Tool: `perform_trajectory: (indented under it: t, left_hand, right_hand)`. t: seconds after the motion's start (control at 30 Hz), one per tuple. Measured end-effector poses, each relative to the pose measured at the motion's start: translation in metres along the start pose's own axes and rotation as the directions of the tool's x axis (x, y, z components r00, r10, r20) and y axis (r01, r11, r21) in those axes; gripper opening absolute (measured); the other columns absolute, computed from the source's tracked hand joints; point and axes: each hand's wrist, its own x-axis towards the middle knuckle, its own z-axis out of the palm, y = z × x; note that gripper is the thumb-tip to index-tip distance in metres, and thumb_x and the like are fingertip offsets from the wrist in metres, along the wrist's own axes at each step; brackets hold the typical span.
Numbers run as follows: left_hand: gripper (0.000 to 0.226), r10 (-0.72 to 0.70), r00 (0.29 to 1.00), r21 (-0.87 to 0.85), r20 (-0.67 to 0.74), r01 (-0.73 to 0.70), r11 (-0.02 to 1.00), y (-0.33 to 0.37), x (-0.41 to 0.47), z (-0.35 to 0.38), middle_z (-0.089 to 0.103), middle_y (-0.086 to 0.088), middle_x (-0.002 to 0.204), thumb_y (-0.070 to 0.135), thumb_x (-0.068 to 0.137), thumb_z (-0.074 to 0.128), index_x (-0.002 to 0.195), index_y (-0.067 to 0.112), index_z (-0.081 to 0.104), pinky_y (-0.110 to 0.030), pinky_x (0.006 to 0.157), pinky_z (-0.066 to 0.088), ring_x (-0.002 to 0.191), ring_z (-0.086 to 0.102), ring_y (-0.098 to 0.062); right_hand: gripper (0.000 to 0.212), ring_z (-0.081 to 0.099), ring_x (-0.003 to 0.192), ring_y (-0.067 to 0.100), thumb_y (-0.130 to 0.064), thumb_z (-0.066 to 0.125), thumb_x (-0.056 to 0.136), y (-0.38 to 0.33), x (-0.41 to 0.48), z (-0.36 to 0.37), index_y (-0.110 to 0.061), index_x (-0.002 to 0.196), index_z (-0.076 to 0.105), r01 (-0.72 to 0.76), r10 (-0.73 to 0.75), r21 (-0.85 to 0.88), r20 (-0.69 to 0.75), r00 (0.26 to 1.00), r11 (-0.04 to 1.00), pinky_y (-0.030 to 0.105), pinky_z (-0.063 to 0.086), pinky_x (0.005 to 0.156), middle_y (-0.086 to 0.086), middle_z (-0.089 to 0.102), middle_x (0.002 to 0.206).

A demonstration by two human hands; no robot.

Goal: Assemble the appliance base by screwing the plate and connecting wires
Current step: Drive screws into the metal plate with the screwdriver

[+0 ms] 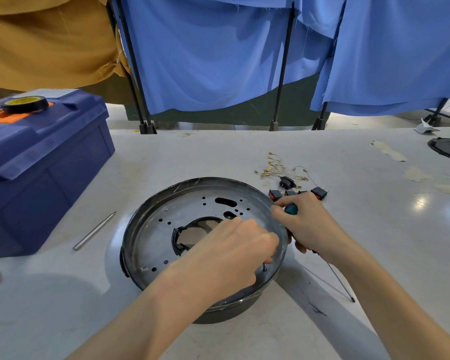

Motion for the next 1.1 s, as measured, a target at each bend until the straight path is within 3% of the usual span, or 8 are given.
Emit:
perform_trajectory:
  t: [0.2, 0.4, 0.53, 0.63, 0.73, 0.83, 0.93, 1.1]
  left_hand:
    - [0.022, 0.014, 0.999, -0.024, -0.047, -0.015, 1.0, 0.002, -0.006, 0.005, 0.066, 0.0, 0.105, 0.004, 0.09, 0.047, 0.107, 0.014, 0.058, -0.037, 0.082, 0.046, 0.099, 0.062, -0.021]
    - [0.023, 0.067, 0.992, -0.064, -0.107, -0.074, 0.995, 0.004, -0.01, 0.0, 0.067, -0.008, 0.098, -0.001, 0.086, 0.046, 0.101, 0.006, 0.062, -0.042, 0.078, 0.048, 0.095, 0.065, -0.026]
    - [0.02, 0.149, 0.979, -0.031, -0.137, -0.154, 0.988, 0.006, -0.008, -0.006, 0.068, -0.007, 0.079, -0.003, 0.077, 0.051, 0.087, 0.005, 0.067, -0.038, 0.061, 0.049, 0.071, 0.063, -0.029]
    - [0.026, 0.144, 0.985, -0.091, -0.097, -0.153, 0.984, 0.006, -0.006, -0.006, 0.072, -0.006, 0.092, -0.001, 0.083, 0.05, 0.098, 0.006, 0.07, -0.041, 0.073, 0.049, 0.085, 0.065, -0.027]
    - [0.026, 0.073, 0.994, -0.23, -0.081, -0.09, 0.969, -0.001, -0.007, -0.006, 0.074, 0.001, 0.102, 0.001, 0.092, 0.052, 0.105, 0.011, 0.073, -0.032, 0.083, 0.05, 0.094, 0.067, -0.015]
    - [0.029, 0.012, 0.999, -0.405, -0.035, -0.025, 0.914, -0.006, -0.012, -0.006, 0.072, -0.007, 0.1, -0.004, 0.094, 0.049, 0.109, 0.005, 0.072, -0.024, 0.083, 0.051, 0.089, 0.066, -0.016]
    - [0.028, -0.07, 0.997, -0.647, 0.025, 0.07, 0.76, -0.011, -0.015, -0.003, 0.07, -0.01, 0.087, -0.013, 0.09, 0.051, 0.099, -0.001, 0.074, -0.021, 0.074, 0.054, 0.074, 0.065, -0.011]
    - [0.018, -0.119, 0.985, -0.799, 0.122, 0.169, 0.578, -0.018, -0.006, -0.002, 0.069, 0.002, 0.065, 0.006, 0.087, 0.068, 0.075, 0.017, 0.074, -0.016, 0.058, 0.049, 0.058, 0.063, -0.008]
  right_hand:
    - [0.023, 0.042, 0.023, 0.007, -0.013, 0.051, 0.094, -0.001, 0.0, 0.001, -0.008, 0.081, 0.069, -0.003, 0.003, 0.001, -0.022, 1.0, 1.0, 0.011, 0.024, 0.03, -0.005, 0.044, 0.04]
    - [0.028, 0.036, 0.026, 0.013, -0.008, 0.05, 0.093, -0.001, 0.0, 0.003, 0.007, 0.076, 0.066, 0.034, -0.035, -0.024, -0.048, 0.998, 0.999, 0.012, 0.024, 0.029, 0.002, 0.041, 0.046]
    - [0.029, 0.034, 0.028, 0.013, -0.007, 0.05, 0.093, -0.001, 0.0, 0.004, 0.013, 0.077, 0.063, 0.043, -0.044, -0.024, -0.048, 0.998, 0.999, 0.012, 0.025, 0.03, 0.009, 0.04, 0.051]
    - [0.03, 0.035, 0.026, 0.013, -0.008, 0.049, 0.093, -0.001, 0.0, 0.004, 0.012, 0.076, 0.063, 0.038, -0.039, -0.03, -0.05, 0.998, 0.999, 0.013, 0.025, 0.03, 0.002, 0.037, 0.046]
    - [0.03, 0.034, 0.027, 0.014, -0.008, 0.049, 0.092, -0.002, -0.001, 0.003, 0.014, 0.076, 0.061, 0.038, -0.04, -0.031, -0.047, 0.998, 0.999, 0.013, 0.024, 0.03, 0.006, 0.037, 0.049]
    - [0.03, 0.036, 0.027, 0.015, -0.008, 0.049, 0.093, -0.002, 0.0, 0.003, 0.013, 0.076, 0.061, 0.034, -0.036, -0.037, -0.045, 0.998, 0.999, 0.013, 0.024, 0.031, 0.005, 0.037, 0.049]
    - [0.03, 0.037, 0.027, 0.015, -0.008, 0.049, 0.093, -0.001, -0.001, 0.003, 0.012, 0.074, 0.061, 0.032, -0.034, -0.035, -0.044, 0.998, 0.999, 0.014, 0.024, 0.031, 0.004, 0.037, 0.048]
    - [0.03, 0.038, 0.026, 0.016, -0.009, 0.05, 0.093, -0.001, -0.001, 0.003, 0.009, 0.072, 0.061, 0.028, -0.03, -0.031, -0.041, 0.999, 0.999, 0.016, 0.026, 0.031, 0.001, 0.039, 0.045]
